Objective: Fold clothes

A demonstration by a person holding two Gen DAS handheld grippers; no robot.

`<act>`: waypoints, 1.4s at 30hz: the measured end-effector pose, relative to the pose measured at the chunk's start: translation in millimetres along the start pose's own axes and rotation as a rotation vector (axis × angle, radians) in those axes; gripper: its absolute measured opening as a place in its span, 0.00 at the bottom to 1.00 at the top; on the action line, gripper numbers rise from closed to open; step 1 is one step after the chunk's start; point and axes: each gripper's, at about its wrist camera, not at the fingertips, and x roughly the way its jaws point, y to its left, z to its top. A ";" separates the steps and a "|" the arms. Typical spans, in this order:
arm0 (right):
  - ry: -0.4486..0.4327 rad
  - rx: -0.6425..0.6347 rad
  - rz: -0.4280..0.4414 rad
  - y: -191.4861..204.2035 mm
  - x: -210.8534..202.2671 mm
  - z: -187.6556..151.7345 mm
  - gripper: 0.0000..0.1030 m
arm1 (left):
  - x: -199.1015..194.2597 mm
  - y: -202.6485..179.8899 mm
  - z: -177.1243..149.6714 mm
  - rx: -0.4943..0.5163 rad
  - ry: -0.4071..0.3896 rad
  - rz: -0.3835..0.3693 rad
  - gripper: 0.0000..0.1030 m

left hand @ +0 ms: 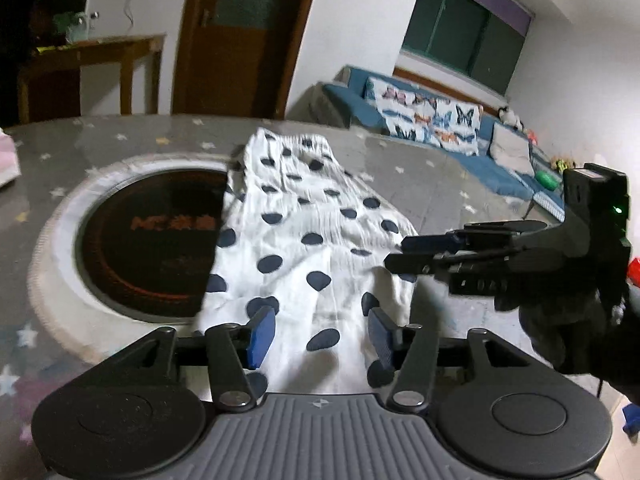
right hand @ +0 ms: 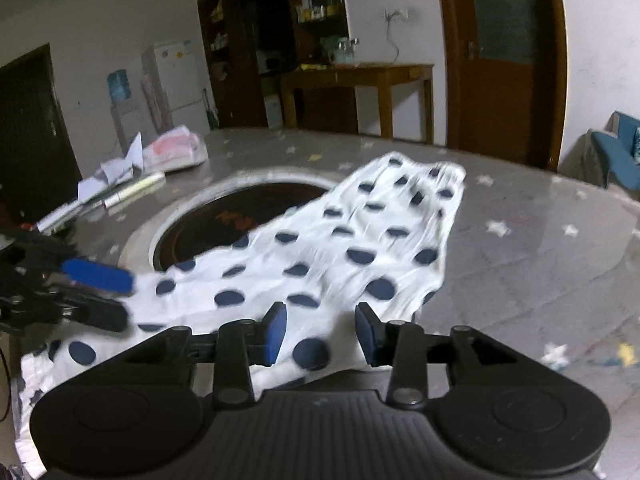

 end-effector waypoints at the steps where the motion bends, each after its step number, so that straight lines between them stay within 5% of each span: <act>1: 0.012 -0.002 -0.003 0.9 2.7 -3.2 0.37 | 5.0 -0.1 1.6 -0.001 0.006 -0.003 0.53; 13: 0.005 -0.027 -0.048 -2.5 -8.5 12.9 0.37 | 22.9 -2.2 28.1 -0.031 -0.014 -0.027 0.46; 18: 0.027 -0.035 -0.035 -2.0 17.0 21.9 0.38 | 50.7 -7.3 29.6 0.044 0.034 0.095 0.39; 24: 0.076 -0.018 -0.043 -19.8 28.1 21.2 0.38 | 40.5 4.1 25.7 0.011 0.019 0.087 0.40; 35: 0.004 0.112 -0.149 -85.3 96.2 100.2 0.49 | 35.0 -22.9 11.0 0.070 0.044 -0.010 0.55; 42: 0.018 0.194 -0.210 -122.3 152.3 114.7 0.54 | 37.4 -18.0 12.3 0.060 0.046 -0.044 0.63</act>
